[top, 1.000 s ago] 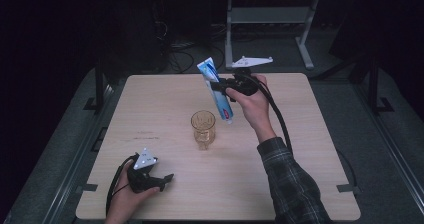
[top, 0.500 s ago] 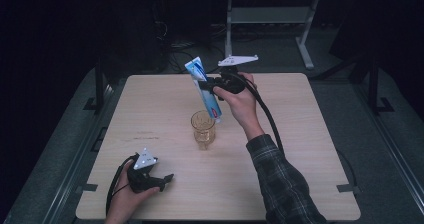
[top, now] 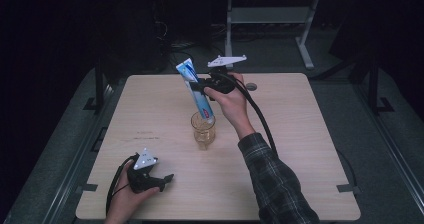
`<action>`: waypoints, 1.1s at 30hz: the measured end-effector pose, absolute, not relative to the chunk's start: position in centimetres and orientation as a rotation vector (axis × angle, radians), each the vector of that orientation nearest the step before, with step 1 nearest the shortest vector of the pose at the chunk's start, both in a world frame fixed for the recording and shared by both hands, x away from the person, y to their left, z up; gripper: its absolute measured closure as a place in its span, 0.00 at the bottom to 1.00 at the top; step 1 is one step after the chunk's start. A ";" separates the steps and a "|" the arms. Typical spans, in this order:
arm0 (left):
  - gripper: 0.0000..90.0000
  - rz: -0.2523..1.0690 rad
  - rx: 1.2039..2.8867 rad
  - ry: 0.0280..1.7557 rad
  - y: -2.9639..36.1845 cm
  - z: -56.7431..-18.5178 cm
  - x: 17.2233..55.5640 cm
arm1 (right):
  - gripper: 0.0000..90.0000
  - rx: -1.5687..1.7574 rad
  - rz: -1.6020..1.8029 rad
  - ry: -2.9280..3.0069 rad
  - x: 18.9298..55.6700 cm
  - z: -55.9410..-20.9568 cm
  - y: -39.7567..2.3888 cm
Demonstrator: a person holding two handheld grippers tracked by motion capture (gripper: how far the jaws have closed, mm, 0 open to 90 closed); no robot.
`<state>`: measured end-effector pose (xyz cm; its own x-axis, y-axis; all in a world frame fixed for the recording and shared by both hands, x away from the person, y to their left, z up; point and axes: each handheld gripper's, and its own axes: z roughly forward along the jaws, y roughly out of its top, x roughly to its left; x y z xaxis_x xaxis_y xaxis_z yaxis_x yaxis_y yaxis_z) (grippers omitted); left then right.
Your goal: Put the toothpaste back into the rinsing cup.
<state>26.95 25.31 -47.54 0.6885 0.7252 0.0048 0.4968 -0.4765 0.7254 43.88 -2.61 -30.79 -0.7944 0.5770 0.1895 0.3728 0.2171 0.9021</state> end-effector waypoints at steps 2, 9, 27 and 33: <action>0.15 0.406 2.176 0.932 25.3 -47.5 27.0 | 0.82 0.910 1.619 2.300 44.0 -30.9 -2.5; 0.15 0.406 2.176 0.932 25.3 -47.5 27.0 | 0.82 0.909 1.612 2.309 44.0 -31.4 -2.4; 0.15 0.406 2.180 0.929 25.3 -47.5 27.0 | 0.82 0.944 1.597 2.341 44.2 -34.0 -2.5; 0.15 0.405 2.180 0.930 25.3 -47.5 27.0 | 0.82 0.953 1.582 2.360 44.1 -34.9 -2.5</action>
<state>26.95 25.33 -47.53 0.6902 0.7236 0.0059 0.4970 -0.4800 0.7229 44.05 -2.47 -34.95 -0.7883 0.5746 0.2201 0.4220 0.2446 0.8730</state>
